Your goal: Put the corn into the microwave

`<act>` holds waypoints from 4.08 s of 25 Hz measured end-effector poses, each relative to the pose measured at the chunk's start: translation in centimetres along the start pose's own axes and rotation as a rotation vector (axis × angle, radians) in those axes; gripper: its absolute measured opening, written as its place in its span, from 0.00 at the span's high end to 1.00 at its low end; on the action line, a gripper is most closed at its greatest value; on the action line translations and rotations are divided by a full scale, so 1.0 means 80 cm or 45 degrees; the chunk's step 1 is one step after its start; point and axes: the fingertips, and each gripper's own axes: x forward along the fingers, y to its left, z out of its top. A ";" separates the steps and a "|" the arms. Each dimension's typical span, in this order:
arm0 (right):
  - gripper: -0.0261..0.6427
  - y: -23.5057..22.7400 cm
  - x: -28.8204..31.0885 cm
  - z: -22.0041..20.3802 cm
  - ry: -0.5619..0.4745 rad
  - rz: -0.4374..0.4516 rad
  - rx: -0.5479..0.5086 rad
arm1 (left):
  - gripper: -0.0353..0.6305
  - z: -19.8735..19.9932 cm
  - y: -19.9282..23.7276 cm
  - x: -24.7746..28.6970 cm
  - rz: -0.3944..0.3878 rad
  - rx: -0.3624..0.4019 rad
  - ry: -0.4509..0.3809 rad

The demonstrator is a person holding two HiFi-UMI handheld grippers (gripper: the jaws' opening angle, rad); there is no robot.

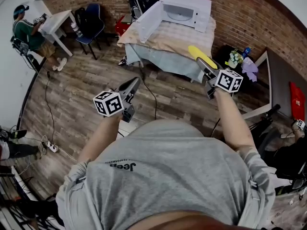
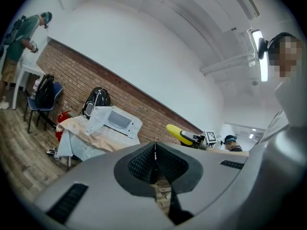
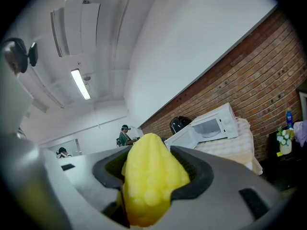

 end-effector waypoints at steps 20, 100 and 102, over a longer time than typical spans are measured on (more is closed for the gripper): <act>0.59 -0.046 0.108 -0.009 -0.088 -0.347 0.072 | 0.91 0.133 0.192 0.101 -0.337 0.043 0.084; 0.59 -0.465 0.375 0.033 0.036 -0.287 0.062 | 0.91 0.121 0.328 0.624 -0.443 0.054 0.375; 0.59 -0.463 0.388 0.028 0.101 -0.269 0.018 | 0.91 0.118 0.331 0.631 -0.438 0.055 0.359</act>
